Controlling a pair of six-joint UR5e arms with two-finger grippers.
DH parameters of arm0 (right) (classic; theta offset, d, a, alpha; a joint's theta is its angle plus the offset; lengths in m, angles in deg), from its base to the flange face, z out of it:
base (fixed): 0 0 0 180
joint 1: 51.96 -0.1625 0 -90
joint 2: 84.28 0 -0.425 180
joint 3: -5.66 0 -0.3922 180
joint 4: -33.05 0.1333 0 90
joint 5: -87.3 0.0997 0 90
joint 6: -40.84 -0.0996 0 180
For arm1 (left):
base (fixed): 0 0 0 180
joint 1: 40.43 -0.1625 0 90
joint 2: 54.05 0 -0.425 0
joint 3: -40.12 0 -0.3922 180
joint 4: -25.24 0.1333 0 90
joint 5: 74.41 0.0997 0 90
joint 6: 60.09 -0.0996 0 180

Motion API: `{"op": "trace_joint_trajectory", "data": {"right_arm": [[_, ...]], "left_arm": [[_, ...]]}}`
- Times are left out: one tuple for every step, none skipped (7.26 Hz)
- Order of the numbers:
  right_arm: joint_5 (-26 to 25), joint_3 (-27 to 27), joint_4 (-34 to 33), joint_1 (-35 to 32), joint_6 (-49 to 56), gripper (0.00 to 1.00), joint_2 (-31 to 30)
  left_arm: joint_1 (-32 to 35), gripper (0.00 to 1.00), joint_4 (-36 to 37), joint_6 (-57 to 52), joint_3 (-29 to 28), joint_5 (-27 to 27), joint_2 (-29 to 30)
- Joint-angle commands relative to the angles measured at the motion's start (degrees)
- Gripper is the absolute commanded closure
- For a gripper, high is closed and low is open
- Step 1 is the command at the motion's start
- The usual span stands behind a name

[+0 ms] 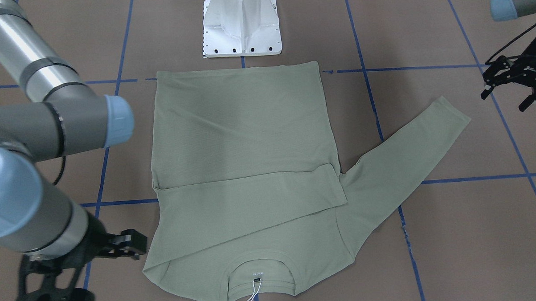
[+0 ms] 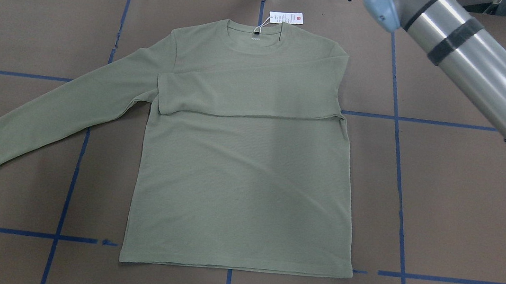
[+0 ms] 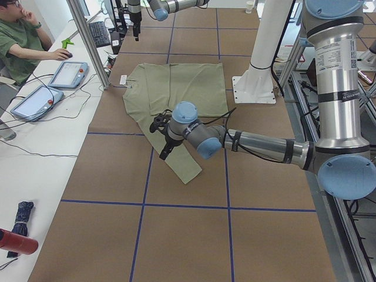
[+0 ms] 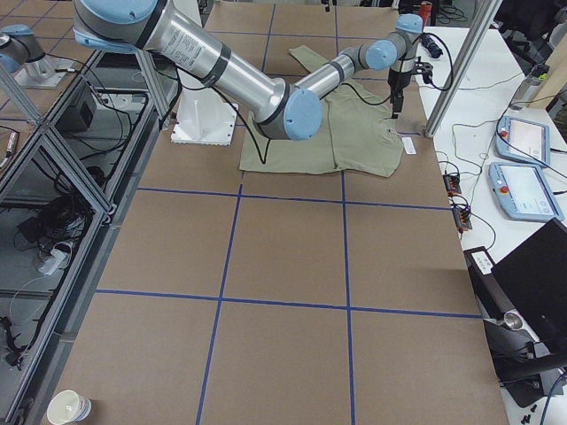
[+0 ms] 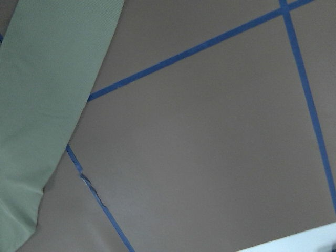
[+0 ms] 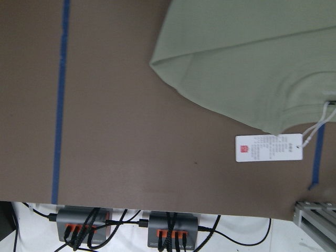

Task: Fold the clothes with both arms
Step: 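Release the sleeve and raise the right gripper away from the shirt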

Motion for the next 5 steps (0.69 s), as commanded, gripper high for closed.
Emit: {"op": "trace_joint_trajectory", "data": {"right_arm": [[4.15, -7.54, 0.29, -6.45, 12.92, 0.00, -12.17], [4.07, -9.14, 0.20, -6.73, 13.22, 0.00, -13.70], [3.98, -9.50, 0.38, -6.73, 13.23, 0.00, -14.06], [3.98, -9.50, 0.55, -6.82, 13.23, 0.00, -14.50], [3.89, -9.42, 0.56, -6.73, 13.23, 0.00, -14.77]], "left_arm": [[-10.88, 0.00, -6.48, 7.63, 3.01, 9.18, -6.55], [-15.82, 0.00, -9.22, 12.12, 2.84, 13.24, -8.67], [-19.43, 0.00, -9.59, 12.86, 2.23, 16.94, -9.64], [-22.26, 0.00, -9.68, 14.52, 0.91, 18.54, -9.57], [-25.42, 0.00, -9.86, 16.28, -0.40, 20.90, -9.57]]}}
